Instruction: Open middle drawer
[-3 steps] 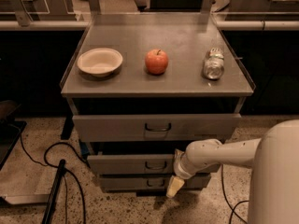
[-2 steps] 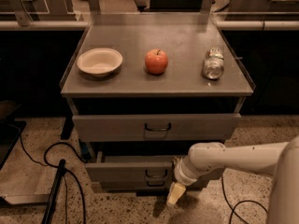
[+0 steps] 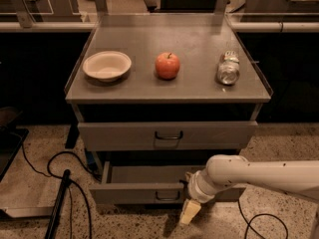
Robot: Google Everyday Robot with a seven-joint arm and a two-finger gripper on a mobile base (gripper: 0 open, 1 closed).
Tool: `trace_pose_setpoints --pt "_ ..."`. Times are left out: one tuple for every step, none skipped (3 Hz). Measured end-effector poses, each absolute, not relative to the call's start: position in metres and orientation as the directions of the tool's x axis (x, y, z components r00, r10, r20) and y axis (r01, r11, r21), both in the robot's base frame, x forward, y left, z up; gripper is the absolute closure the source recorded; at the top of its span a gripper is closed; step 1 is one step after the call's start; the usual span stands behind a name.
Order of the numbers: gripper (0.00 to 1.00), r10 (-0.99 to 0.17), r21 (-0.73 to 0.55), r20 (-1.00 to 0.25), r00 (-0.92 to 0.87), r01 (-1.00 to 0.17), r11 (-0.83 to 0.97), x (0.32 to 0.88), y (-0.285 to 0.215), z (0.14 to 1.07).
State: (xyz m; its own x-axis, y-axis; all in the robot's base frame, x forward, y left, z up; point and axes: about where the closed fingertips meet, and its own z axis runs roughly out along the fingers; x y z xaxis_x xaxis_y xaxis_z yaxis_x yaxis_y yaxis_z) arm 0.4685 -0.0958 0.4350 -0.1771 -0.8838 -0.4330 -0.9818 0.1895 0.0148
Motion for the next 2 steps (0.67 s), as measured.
trace_pose_setpoints --pt "0.00 -0.895 0.015 -0.399 -0.202 -0.977 0.213 0.476 -0.100 0.423" --pt "0.00 -0.904 0.045 -0.359 -0.231 -0.972 0.230 0.469 -0.108 0.402"
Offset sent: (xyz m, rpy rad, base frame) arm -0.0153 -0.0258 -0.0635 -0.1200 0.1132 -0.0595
